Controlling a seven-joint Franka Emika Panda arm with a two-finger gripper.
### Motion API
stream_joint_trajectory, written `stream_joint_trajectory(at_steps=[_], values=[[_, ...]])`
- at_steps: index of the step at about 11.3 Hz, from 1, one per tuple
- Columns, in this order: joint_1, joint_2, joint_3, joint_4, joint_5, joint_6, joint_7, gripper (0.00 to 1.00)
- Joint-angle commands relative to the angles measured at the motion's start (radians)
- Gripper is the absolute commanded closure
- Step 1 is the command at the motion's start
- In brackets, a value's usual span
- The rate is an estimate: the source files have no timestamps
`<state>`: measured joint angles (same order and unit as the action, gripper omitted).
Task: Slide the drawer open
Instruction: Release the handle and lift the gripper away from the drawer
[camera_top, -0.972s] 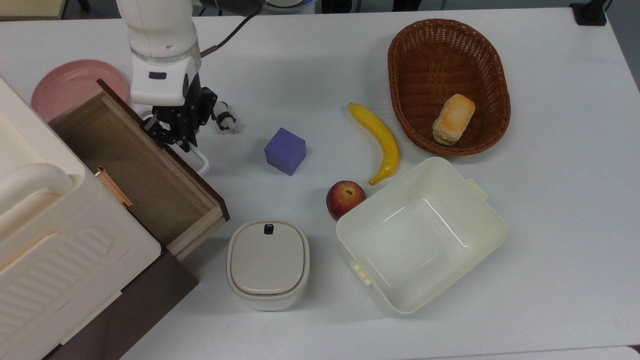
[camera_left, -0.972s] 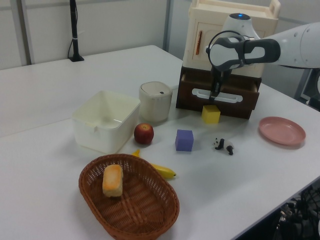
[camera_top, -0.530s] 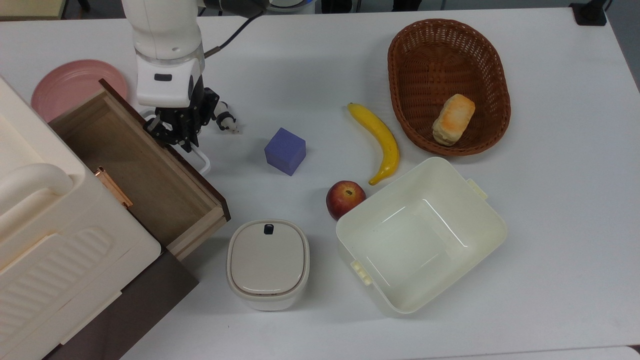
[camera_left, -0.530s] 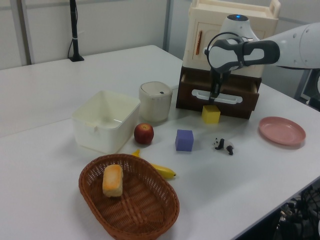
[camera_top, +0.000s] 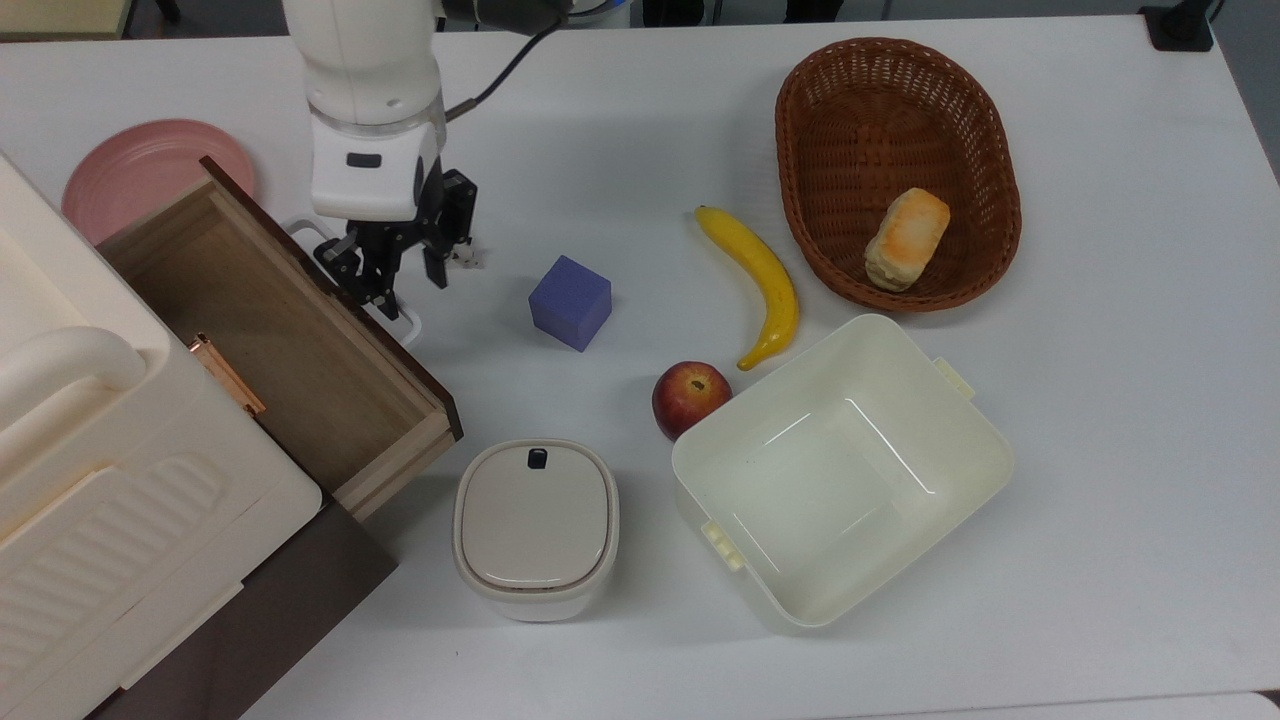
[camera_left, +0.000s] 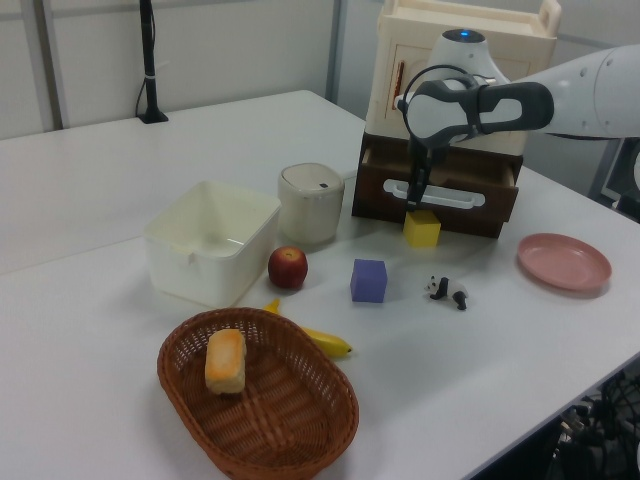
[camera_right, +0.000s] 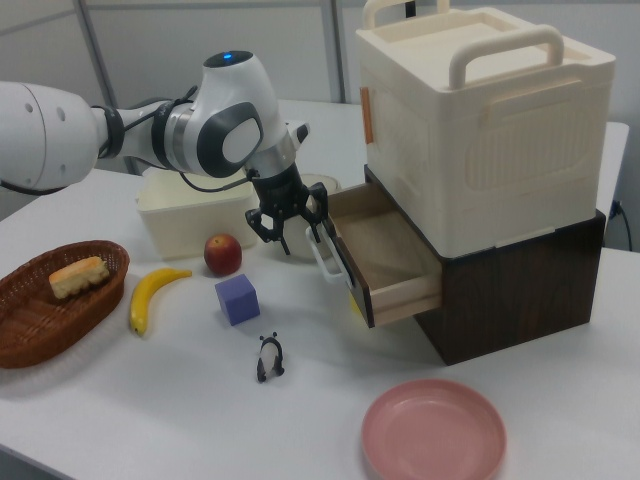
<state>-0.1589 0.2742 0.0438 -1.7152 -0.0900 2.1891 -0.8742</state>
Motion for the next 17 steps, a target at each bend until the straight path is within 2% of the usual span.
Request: stream_joint_trajectory(at_steps=[1, 4, 7, 9, 11, 12, 15, 16, 17], values=[[0.009, -0.038, -0.001, -0.034, 0.000, -0.020, 0.033, 0.39], [0.009, -0.052, -0.001, -0.032, 0.001, -0.022, 0.073, 0.38], [0.009, -0.136, 0.002, -0.005, 0.007, -0.145, 0.200, 0.27], [0.009, -0.180, 0.002, 0.037, 0.015, -0.285, 0.300, 0.01], [0.030, -0.197, 0.002, 0.058, 0.018, -0.366, 0.375, 0.00], [0.056, -0.198, 0.004, 0.078, 0.018, -0.409, 0.462, 0.00], [0.133, -0.198, 0.034, 0.085, 0.018, -0.453, 0.899, 0.00], [0.142, -0.196, 0.053, 0.077, 0.018, -0.453, 0.952, 0.00], [0.150, -0.191, 0.059, 0.075, 0.016, -0.456, 0.946, 0.00]])
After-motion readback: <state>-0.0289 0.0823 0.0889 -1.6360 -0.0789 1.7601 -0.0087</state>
